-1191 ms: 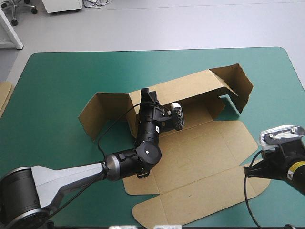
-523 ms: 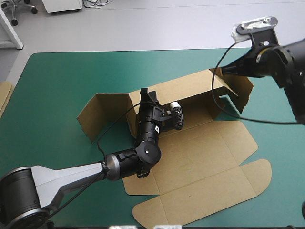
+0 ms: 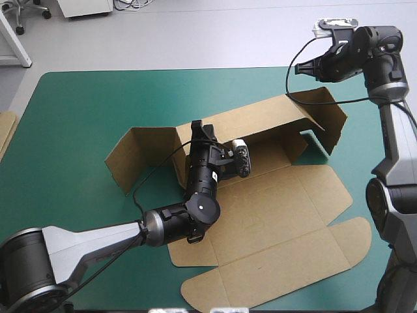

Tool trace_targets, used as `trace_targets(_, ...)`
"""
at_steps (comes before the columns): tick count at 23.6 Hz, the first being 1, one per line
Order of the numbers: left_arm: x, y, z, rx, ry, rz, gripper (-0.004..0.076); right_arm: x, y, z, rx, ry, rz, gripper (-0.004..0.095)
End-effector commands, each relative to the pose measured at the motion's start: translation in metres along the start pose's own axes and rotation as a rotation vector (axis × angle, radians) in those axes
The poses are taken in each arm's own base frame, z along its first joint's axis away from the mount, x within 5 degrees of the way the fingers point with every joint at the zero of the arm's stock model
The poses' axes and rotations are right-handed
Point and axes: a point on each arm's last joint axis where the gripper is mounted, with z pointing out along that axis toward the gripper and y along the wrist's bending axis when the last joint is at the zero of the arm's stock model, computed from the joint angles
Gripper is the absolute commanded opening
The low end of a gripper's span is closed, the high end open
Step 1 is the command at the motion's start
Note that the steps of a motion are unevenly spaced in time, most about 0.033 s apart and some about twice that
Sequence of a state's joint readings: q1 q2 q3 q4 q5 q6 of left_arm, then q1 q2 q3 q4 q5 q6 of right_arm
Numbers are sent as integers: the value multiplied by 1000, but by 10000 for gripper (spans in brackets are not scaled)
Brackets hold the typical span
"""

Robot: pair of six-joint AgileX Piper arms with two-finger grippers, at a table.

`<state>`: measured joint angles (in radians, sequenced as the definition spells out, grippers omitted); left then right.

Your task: Fold the box

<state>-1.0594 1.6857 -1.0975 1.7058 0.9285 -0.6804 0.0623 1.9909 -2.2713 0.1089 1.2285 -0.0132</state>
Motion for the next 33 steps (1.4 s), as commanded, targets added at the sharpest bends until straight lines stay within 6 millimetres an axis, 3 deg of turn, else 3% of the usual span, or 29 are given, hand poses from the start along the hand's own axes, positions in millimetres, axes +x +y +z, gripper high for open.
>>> trace_targets(1, -2, 28, -7, -138, -31, -4, -10, -17, 0, -24, -6, -157, -22, -19)
trace_targets(7, -1, 29, -7, -148, -18, -5, -10, -12, -3, -1, -3, -77, -60, -19)
trace_targets(12, -1, 29, -7, -150, -16, -4, -10, -6, -3, 1, -13, -18, -64, -19)
trace_targets(23, 1, 30, -7, -160, -4, -4, -10, 19, 3, -32, -42, 37, -41, -19)
trace_targets(27, 1, 30, -7, -165, 1, -4, -10, 32, 6, -25, -76, 91, -31, -19)
trace_targets(33, 1, 30, -7, -165, 1, -9, -10, 49, 9, -32, -99, 134, -52, -19)
